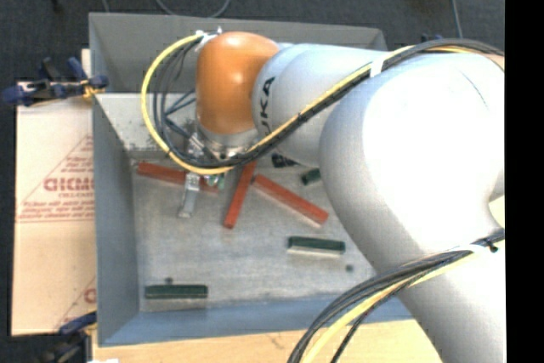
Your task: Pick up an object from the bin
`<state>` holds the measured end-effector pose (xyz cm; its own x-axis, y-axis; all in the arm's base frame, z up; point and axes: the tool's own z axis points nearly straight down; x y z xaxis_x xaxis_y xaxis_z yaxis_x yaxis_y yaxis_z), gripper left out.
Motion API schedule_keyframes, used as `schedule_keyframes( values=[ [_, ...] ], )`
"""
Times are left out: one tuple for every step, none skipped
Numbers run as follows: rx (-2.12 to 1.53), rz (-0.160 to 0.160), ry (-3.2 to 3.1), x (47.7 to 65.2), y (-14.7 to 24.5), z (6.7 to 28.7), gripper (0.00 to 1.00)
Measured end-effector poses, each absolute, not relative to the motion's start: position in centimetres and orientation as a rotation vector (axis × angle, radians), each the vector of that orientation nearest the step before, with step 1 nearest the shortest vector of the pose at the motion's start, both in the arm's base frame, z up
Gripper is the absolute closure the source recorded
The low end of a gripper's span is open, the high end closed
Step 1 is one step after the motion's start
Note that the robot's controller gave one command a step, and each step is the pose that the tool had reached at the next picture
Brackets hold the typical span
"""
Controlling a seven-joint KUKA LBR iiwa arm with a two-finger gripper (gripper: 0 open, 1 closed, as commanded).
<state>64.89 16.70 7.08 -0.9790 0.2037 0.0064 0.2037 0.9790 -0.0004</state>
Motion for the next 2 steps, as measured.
schedule_keyframes(
  values=[
    [-0.323, -0.001, -3.123, 65.0, 16.7, 7.2, 1.00],
    [-0.328, -0.006, -3.132, 65.2, 16.6, 8.4, 1.00]
  ],
)
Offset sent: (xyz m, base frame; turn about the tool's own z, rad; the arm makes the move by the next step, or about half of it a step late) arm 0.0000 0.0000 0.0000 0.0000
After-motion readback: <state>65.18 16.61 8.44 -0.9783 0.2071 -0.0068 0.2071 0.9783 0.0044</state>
